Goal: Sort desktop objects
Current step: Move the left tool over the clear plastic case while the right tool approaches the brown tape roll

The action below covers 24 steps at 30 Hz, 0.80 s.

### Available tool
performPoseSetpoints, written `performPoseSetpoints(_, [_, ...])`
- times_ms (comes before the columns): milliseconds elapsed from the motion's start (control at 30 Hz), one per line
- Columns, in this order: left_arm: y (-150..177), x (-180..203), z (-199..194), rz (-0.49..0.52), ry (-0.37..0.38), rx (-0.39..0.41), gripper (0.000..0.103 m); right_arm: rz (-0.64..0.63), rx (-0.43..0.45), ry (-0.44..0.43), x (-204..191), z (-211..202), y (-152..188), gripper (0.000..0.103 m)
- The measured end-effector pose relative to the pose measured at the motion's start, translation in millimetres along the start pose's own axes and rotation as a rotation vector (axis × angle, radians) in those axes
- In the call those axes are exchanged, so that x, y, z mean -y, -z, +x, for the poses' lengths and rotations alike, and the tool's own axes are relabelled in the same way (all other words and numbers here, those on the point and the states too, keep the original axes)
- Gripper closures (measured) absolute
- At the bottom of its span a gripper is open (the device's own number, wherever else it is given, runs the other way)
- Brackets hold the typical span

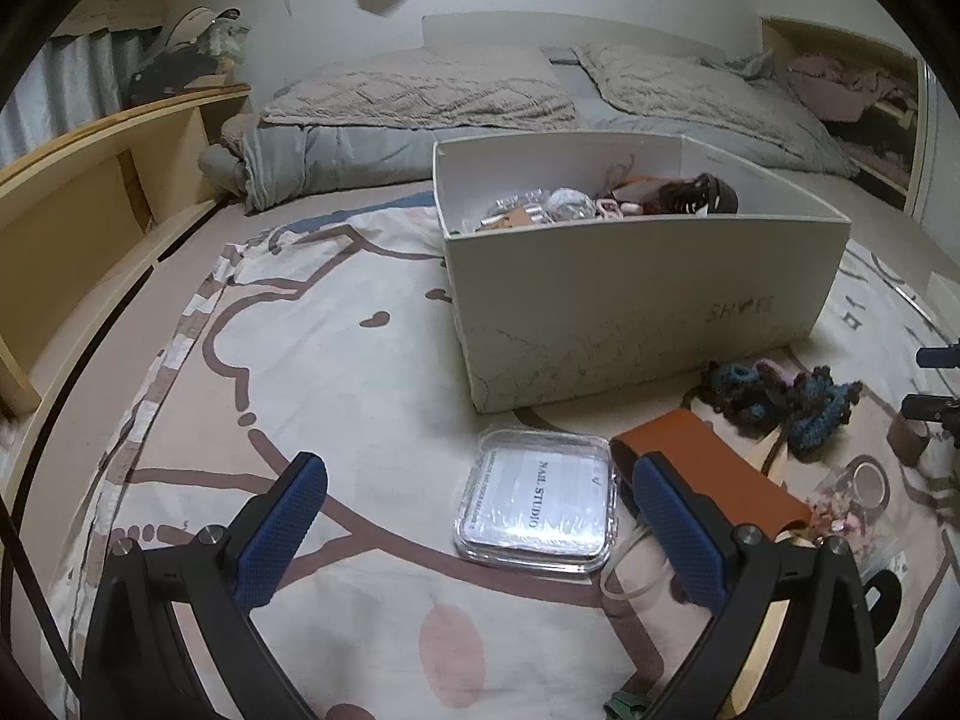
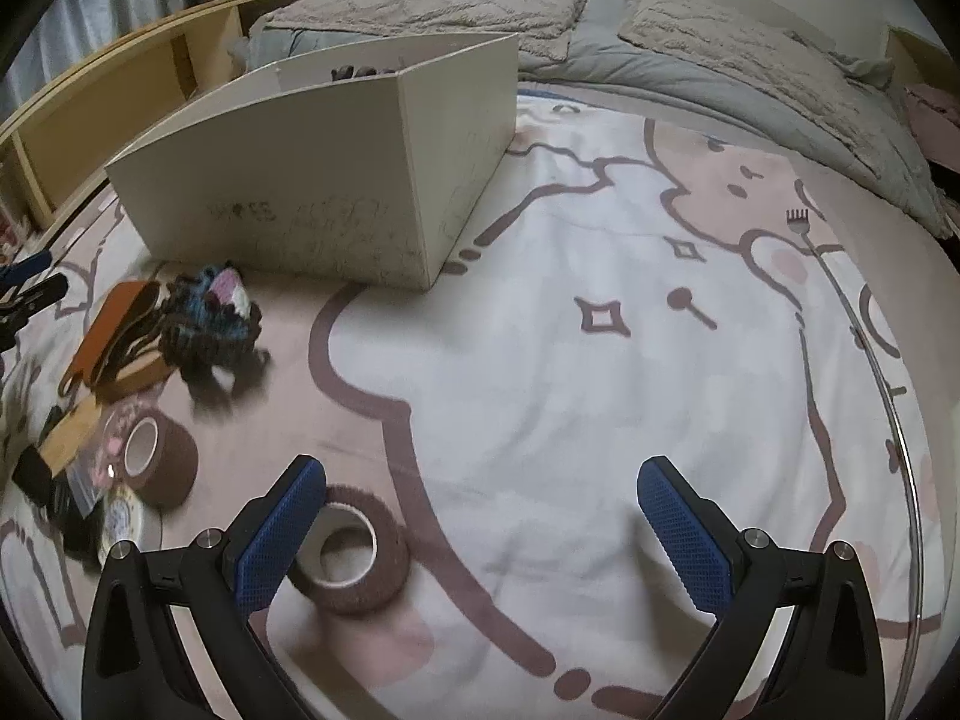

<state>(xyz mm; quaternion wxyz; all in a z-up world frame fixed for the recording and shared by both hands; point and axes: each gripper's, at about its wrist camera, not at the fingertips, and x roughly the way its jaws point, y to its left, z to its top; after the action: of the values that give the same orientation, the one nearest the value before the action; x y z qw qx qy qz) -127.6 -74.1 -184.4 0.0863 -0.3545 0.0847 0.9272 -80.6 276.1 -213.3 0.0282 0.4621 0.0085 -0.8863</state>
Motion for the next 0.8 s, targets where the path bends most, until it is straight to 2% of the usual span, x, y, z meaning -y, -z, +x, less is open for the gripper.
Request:
performPoseSetpoints(233, [4,3,19,-0.010,0.006,-0.076,0.000,-0.012,-0.010,-0.028,0,0,8,0.000])
performPoseSetpoints(800, [15,20,50,0.050,0.002,-0.189,0.000,0.020,-0.044,-0.061,8,8,22,0.000])
